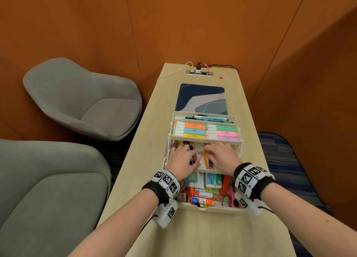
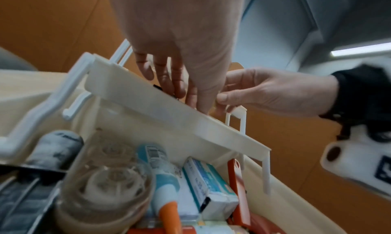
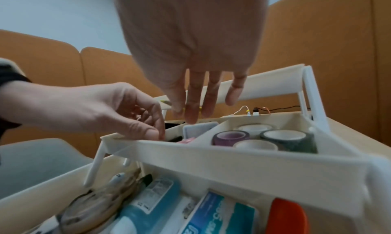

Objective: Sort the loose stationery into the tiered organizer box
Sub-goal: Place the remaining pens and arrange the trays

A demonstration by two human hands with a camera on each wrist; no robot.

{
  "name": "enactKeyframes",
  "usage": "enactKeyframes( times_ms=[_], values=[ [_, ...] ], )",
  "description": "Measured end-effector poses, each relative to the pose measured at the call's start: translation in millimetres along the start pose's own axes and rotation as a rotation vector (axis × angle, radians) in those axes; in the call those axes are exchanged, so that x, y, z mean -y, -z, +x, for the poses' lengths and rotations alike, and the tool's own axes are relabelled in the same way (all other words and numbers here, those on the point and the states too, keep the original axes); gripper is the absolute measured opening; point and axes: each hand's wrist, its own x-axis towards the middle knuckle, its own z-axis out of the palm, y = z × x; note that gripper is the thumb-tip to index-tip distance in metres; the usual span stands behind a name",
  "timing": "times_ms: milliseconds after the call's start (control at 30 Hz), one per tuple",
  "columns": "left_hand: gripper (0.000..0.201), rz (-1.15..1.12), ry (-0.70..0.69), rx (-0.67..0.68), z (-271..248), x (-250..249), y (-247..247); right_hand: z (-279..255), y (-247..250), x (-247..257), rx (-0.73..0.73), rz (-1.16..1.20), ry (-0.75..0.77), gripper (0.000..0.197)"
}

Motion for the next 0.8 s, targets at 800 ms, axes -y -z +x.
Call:
enactKeyframes(
  times_ms=[800],
  values=[
    [0.031, 0.081, -0.071, -0.014, -6, -12, 10, 7, -7, 8, 0.188, -0.091, -0.019, 0.036]
  ],
)
